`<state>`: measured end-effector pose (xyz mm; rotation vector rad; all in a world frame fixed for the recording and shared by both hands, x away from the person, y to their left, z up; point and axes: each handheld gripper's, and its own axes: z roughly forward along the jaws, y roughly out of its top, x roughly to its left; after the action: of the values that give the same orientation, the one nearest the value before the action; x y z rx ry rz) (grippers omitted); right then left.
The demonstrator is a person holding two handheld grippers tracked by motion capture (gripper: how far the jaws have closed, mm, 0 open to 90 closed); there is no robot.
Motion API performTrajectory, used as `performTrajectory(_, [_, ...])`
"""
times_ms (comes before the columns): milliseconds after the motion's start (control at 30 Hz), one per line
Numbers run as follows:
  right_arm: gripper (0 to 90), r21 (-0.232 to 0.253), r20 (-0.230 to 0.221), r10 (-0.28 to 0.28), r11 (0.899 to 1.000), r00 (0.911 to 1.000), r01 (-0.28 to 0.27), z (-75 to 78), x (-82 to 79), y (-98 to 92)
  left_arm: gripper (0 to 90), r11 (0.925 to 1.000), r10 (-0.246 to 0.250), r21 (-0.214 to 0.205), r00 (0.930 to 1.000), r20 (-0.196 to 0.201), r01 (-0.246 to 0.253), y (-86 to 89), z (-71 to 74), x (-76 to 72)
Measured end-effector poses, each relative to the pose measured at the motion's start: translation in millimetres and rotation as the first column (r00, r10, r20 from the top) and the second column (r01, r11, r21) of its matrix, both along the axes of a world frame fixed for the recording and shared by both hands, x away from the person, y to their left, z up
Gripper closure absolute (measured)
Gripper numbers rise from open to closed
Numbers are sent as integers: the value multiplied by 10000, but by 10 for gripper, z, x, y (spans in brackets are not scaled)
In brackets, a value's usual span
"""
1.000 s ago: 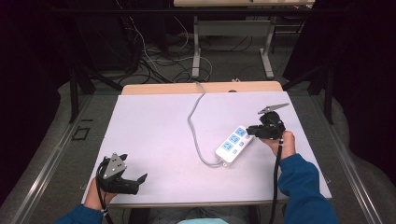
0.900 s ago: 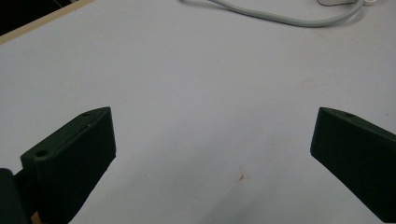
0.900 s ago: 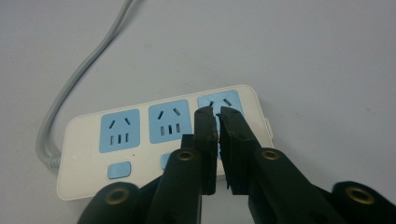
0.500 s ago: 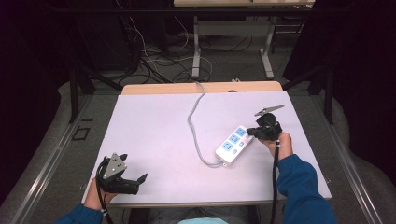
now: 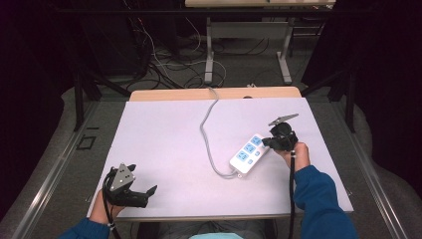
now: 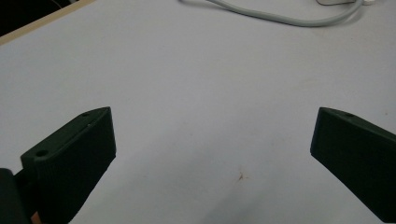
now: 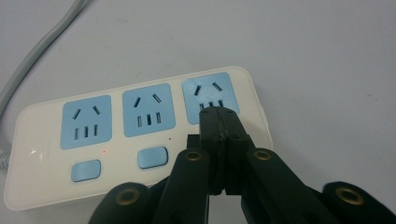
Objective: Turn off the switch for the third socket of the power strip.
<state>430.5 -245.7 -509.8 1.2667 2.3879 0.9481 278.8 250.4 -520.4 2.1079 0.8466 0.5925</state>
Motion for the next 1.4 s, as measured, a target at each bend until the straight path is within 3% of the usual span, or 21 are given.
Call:
performTrajectory(500, [900,-377,-92,-15,9993,10000,11,-90,23,47,0,10000,-25,17,10000,-13,25,-4,-2,0])
performTrajectory(733, [900,-552,74,-84,9984,9999,88,-113,27,57,0,10000,-43,23,10000,-21,43,-5,-4,2])
performTrajectory(900, [900,-374,111,-151,9992,9998,155,-128,23,51,0,9999,-48,88,10000,31,47,-1,-1,3])
performTrajectory(1400, [900,-493,244,-231,9985,9994,243,-137,7,59,0,9999,-50,104,10000,57,49,-1,-2,5])
